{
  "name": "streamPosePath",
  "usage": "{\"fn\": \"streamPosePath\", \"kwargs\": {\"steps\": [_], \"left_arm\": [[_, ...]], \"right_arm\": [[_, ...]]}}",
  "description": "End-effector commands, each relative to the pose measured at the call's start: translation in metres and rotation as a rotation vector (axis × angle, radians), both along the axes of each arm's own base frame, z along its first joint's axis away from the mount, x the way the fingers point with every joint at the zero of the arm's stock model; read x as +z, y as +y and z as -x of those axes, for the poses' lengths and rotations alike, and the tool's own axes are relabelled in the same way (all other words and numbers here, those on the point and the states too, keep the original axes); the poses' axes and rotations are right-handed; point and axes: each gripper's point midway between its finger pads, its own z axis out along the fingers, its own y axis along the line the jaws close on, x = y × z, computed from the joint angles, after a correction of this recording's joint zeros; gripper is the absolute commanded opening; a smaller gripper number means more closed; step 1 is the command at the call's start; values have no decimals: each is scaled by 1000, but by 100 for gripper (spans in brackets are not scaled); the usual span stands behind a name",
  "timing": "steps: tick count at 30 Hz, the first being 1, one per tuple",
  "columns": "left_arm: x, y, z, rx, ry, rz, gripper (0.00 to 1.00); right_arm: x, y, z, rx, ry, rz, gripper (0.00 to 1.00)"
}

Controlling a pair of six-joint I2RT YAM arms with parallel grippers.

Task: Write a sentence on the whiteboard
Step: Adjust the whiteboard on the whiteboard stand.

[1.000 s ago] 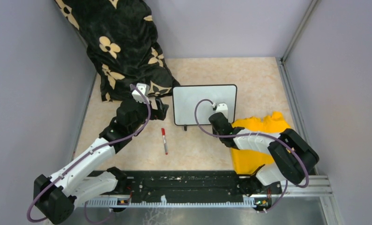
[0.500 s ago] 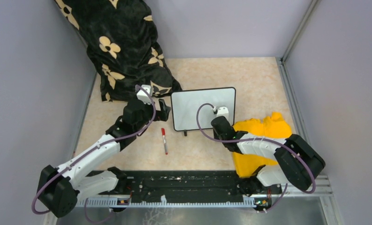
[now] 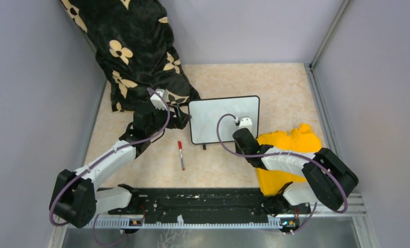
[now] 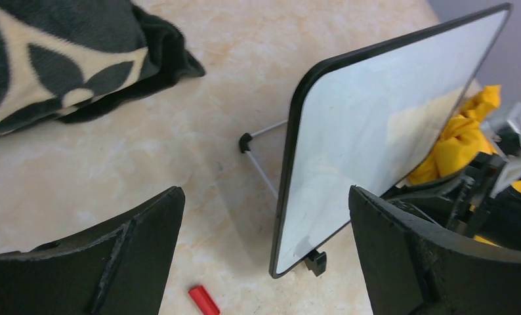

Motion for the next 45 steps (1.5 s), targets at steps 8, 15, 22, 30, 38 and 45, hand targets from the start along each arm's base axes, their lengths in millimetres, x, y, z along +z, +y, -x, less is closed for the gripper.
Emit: {"fn": "streamPosePath", "kwargs": {"steps": [8,15,22,30,38,45], "left_arm": [[2,-31,-2,-337,-94,84,95],[-7,-34,-7,-439,-131,97,86],[-19,-36,-1,-551,-156,153,67],[-29,-48,8,-690,-133,233,62],[-37,-52,16,-739,-107,274,52],[-46,-52,18,-748,-95,270,30]], "right_arm": [[19,14,-14,15,-92,-57,0],[20,13,-14,14,-97,-56,0],[19,12,-14,14,-99,-50,0],[18,10,-14,11,-100,-42,0],[16,8,-14,6,-98,-33,0],[16,5,-15,-14,-103,-20,0]]}}
